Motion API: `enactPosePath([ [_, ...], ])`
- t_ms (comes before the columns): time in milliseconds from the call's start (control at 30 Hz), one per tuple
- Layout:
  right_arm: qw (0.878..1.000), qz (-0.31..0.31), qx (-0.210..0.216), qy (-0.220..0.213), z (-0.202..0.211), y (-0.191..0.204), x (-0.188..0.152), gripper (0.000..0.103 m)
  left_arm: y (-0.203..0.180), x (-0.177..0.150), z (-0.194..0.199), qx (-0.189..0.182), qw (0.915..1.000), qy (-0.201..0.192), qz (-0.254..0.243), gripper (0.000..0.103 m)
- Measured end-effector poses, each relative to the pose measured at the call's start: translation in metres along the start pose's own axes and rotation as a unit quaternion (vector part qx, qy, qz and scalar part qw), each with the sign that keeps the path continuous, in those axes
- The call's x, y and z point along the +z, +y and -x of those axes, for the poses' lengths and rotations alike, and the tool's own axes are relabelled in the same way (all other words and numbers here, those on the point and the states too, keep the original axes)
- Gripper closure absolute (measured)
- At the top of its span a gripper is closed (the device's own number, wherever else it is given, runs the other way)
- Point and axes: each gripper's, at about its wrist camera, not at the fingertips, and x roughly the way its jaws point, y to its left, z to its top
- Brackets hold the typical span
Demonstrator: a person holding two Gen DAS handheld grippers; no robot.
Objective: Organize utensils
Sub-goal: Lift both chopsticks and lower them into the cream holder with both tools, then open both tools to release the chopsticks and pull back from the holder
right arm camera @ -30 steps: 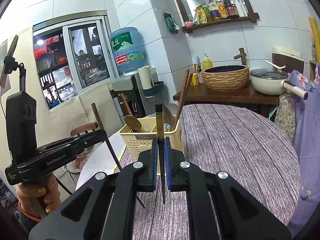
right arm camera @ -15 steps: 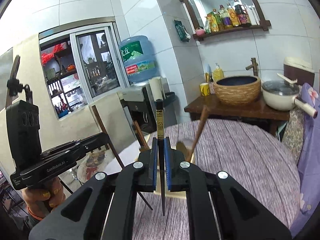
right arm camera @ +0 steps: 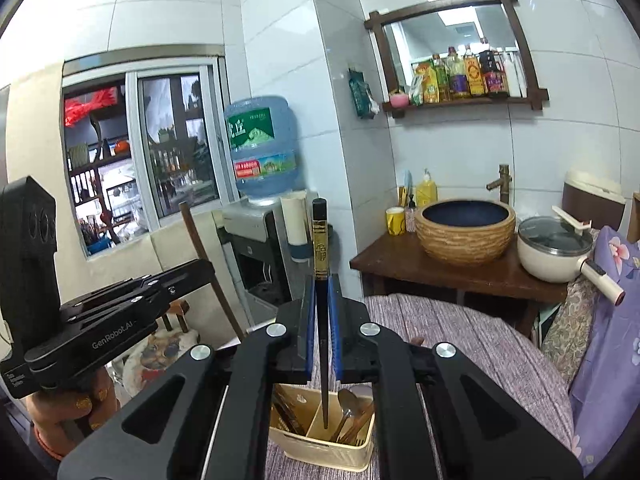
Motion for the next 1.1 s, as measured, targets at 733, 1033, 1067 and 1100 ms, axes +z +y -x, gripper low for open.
enactPosePath([
  [733,0.998,-0.015,-0.024,0.059,-0.054,-0.02,-0.093,0.095,0.002,-0.089,-0.056,0.029,0.9966,0.076,-0.016,0.095],
  [1033,0.999,-0.017,-0.025,0.03,-0.031,-0.024,-0.1,0.091,0.006,-0.092,-0.019,0.036,0.9989,0.029,-0.008,0.04],
  [1067,0.999,-0.015,-0.026,0.024,-0.024,-0.023,-0.102,0.082,0.007,-0.094,-0.012,0.039,0.999,0.02,-0.009,0.035],
  [1100,0.999,-0.013,-0.029,0.015,-0.015,-0.022,-0.104,0.062,0.007,-0.097,-0.001,0.042,0.999,0.011,-0.012,0.03],
])
